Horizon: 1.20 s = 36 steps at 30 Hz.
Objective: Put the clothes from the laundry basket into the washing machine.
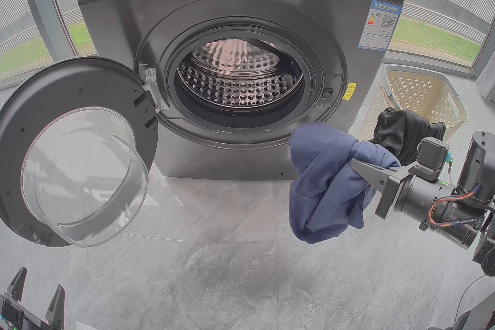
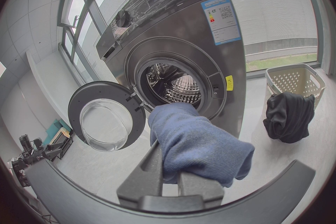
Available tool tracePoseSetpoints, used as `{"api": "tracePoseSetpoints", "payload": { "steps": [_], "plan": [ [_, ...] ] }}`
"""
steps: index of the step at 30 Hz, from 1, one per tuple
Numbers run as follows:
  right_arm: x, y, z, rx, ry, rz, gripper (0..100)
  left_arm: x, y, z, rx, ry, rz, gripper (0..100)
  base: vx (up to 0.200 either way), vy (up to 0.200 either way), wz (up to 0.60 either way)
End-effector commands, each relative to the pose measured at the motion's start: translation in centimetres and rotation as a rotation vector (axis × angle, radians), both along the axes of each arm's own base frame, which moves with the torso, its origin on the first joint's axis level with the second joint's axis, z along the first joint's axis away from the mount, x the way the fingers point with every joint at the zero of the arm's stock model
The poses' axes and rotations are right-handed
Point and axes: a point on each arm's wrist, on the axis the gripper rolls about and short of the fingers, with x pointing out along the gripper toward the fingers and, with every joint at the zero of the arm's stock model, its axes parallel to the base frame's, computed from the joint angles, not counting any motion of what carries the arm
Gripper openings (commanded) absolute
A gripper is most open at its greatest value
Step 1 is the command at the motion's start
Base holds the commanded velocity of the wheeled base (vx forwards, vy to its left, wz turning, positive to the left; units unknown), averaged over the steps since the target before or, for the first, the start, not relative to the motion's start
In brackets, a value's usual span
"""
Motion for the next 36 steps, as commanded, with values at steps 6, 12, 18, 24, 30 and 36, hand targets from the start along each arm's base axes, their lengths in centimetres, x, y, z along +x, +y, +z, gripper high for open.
{"api": "tracePoseSetpoints", "payload": {
  "steps": [6,12,18,24,30,36],
  "plan": [
    [1.5,3.2,1.6,0.065,-0.081,0.047,0,0.0,0.0,-0.5,0.048,0.006,-0.001,100,0.0,0.0,0.0],
    [2.4,3.9,1.8,0.091,-0.095,0.028,0,0.0,0.0,-0.5,0.043,0.004,-0.004,100,0.0,0.0,0.0],
    [3.0,5.0,0.9,0.09,-0.089,0.045,0,0.1,0.0,-0.5,0.026,0.019,-0.001,100,0.0,0.0,0.0],
    [3.1,6.7,1.1,0.12,-0.116,0.085,0,-0.9,-0.3,4.7,-0.002,-0.205,-0.074,100,0.0,0.0,0.0],
    [4.0,8.3,1.3,0.163,-0.125,0.104,0,0.5,-0.7,5.6,-0.007,-0.055,-0.313,100,0.0,0.0,0.0],
    [5.9,9.6,1.1,0.192,-0.152,0.068,0,7.4,-1.3,5.6,-0.043,0.269,-0.61,100,0.0,0.0,0.0]
  ]
}}
